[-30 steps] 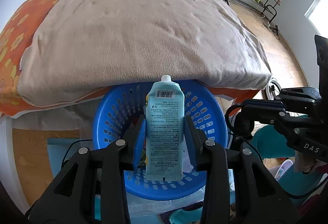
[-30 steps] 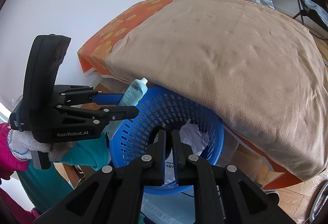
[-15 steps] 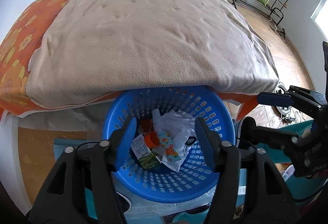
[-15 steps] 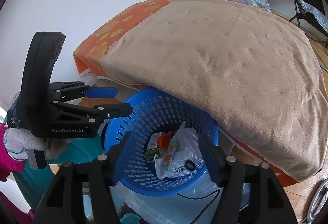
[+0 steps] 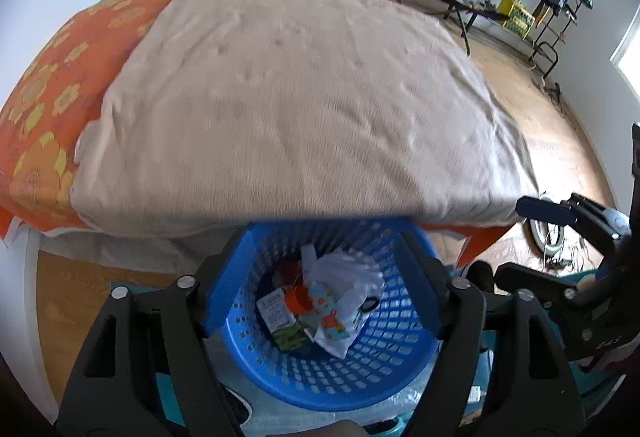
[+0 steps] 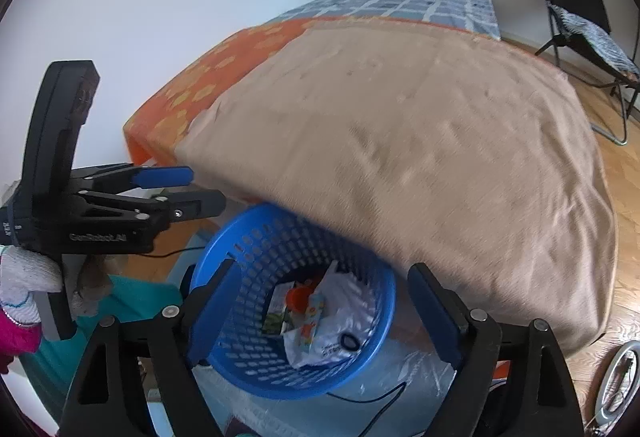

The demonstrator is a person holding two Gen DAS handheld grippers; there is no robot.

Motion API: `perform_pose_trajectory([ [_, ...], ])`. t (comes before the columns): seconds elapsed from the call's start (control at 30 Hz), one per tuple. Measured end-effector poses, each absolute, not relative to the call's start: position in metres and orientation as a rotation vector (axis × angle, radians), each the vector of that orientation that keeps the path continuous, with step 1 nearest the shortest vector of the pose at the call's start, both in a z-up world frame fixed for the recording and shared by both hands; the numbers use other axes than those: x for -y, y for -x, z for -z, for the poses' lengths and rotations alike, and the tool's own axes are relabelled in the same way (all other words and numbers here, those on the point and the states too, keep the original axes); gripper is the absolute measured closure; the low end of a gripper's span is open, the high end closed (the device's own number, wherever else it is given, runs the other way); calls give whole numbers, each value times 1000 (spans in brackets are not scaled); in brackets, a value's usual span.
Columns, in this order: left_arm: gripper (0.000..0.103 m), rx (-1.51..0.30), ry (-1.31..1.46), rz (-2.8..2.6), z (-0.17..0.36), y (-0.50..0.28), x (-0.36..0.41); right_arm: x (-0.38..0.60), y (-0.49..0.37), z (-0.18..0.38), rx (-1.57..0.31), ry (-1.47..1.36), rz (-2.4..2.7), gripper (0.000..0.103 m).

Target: Collect trash

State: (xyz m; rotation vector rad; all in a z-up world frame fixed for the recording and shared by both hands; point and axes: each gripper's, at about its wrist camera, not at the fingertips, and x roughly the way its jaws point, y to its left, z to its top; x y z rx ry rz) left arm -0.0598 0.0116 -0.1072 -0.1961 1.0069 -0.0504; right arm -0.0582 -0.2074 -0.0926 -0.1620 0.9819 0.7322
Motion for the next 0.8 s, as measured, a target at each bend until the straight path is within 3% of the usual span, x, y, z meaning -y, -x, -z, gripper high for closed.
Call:
perform_pose_trajectory([
  [0.4, 26, -838, 179, 59, 38, 29, -13, 219, 38, 38, -835, 156, -635, 9],
  [0.53, 17, -775, 174, 74, 14, 19, -11, 225, 27, 15, -781, 139, -616, 8],
  [0.8, 10, -711, 220, 106, -13, 3, -13, 232, 7, -23, -667, 143, -578, 1],
])
